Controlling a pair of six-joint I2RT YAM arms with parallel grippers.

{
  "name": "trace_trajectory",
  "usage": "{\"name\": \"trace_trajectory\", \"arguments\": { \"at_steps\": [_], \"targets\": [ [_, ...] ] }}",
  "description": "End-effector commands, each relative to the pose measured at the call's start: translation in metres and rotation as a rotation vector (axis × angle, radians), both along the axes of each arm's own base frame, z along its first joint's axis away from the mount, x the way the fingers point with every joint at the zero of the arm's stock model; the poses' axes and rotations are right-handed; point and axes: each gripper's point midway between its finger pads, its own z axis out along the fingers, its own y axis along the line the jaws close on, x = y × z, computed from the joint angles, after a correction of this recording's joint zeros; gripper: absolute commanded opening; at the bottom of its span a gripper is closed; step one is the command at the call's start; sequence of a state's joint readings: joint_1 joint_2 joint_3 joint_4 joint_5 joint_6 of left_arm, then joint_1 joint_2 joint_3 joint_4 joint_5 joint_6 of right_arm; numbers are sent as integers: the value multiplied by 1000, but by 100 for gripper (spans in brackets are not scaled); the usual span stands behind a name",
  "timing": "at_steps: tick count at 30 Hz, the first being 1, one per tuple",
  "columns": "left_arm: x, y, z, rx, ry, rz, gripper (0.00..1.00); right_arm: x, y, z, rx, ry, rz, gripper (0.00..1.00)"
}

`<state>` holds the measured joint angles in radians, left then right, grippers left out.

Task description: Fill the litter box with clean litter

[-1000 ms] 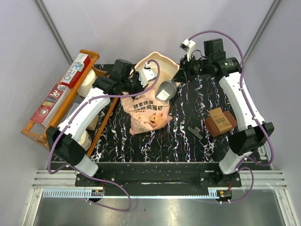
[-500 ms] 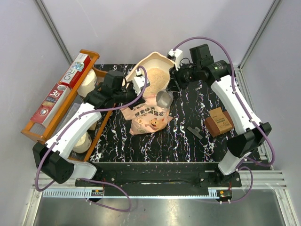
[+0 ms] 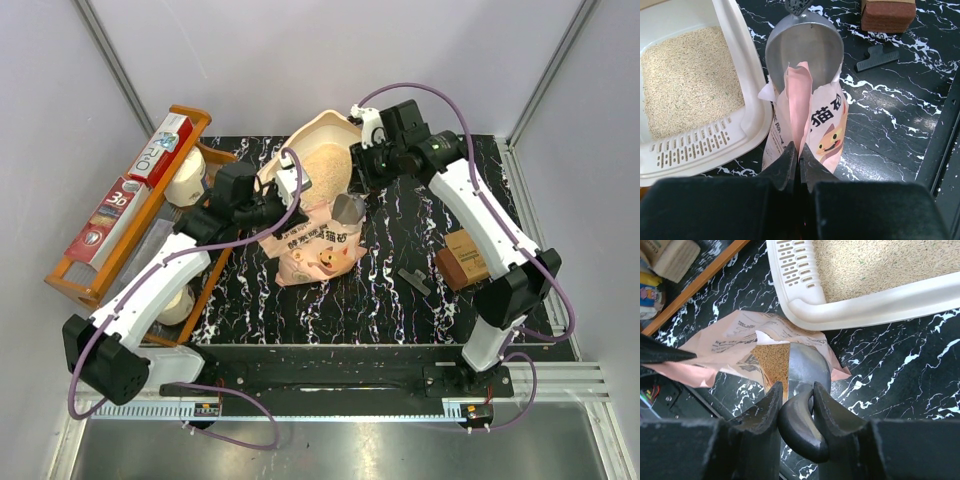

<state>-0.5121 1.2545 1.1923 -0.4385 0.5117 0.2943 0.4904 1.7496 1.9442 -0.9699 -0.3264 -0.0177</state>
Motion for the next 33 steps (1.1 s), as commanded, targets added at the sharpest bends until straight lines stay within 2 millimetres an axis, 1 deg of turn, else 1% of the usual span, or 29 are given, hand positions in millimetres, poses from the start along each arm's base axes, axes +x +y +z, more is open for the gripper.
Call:
{"name": "trace_trajectory", "arguments": {
  "at_steps": [1,3,4,6,7,8,9,10,11,12,13,14,15,16,18,19,20,21,22,23,24,25,26,27,28,29,31,33],
  "targets": [
    [-6,-6,37,-102,-109,-30,0,36,-14,24,-58,-146,-204,0],
    [-7,-5,36,-98,-115,-33,0,39,-14,20,-53,-127,-243,0],
    [-6,-5,36,-97,-118,-33,0,41,-14,15,-57,-111,-256,0],
    [-1,-5,36,-78,-128,-28,0,38,-10,11,-38,-78,-249,0],
    [1,-5,36,-69,-130,-24,0,32,-3,12,-9,-58,-215,0],
    [5,-3,41,-56,-146,-15,0,28,1,14,9,-51,-193,0],
    [9,-5,39,-42,-142,-18,0,27,4,17,22,-51,-181,0],
    [12,-5,50,-33,-179,-31,0,28,2,22,28,-69,-202,0],
    [15,-6,47,-15,-167,-35,0,29,4,29,57,-67,-231,0],
    [17,-7,50,-10,-176,-37,0,29,6,33,68,-68,-229,0],
    [20,-9,61,-21,-193,-36,0,30,9,31,62,-69,-231,0],
    [24,-11,56,-14,-174,-39,0,30,12,29,51,-77,-232,0],
    [24,-14,57,-15,-168,-44,0,32,11,26,38,-83,-246,0],
    [25,-15,61,-23,-163,-41,0,36,8,20,7,-89,-278,0],
    [26,-17,61,-35,-143,-36,0,35,8,6,-26,-73,-294,0],
    [24,-18,58,-47,-123,-32,0,38,2,0,-60,-80,-325,0],
    [22,-21,65,-75,-147,-47,0,39,0,-11,-90,-75,-342,0],
    [24,-22,67,-89,-154,-41,0,41,-5,-17,-109,-69,-369,0],
    [23,-23,61,-104,-131,-29,0,42,-8,-22,-127,-64,-394,0],
    [26,-24,68,-128,-157,-16,0,41,-10,-32,-144,-46,-399,0],
    [26,-27,67,-138,-156,-12,0,40,-11,-38,-155,-39,-406,0],
    [27,-28,70,-158,-146,5,0,39,-11,-43,-161,-31,-411,0],
    [28,-30,72,-167,-142,20,0,38,-11,-53,-173,-15,-405,0],
    [28,-31,74,-178,-128,23,0,36,-11,-59,-183,-8,-401,0],
    [27,-32,79,-192,-123,25,0,35,-11,-65,-187,3,-401,0],
    [26,-32,80,-192,-126,16,0,33,-9,-73,-192,17,-393,0],
    [28,-32,80,-176,-145,9,0,33,-5,-82,-193,30,-376,0],
    [33,-31,74,-153,-151,19,0,38,-2,-94,-202,47,-379,0]
  ]
}}
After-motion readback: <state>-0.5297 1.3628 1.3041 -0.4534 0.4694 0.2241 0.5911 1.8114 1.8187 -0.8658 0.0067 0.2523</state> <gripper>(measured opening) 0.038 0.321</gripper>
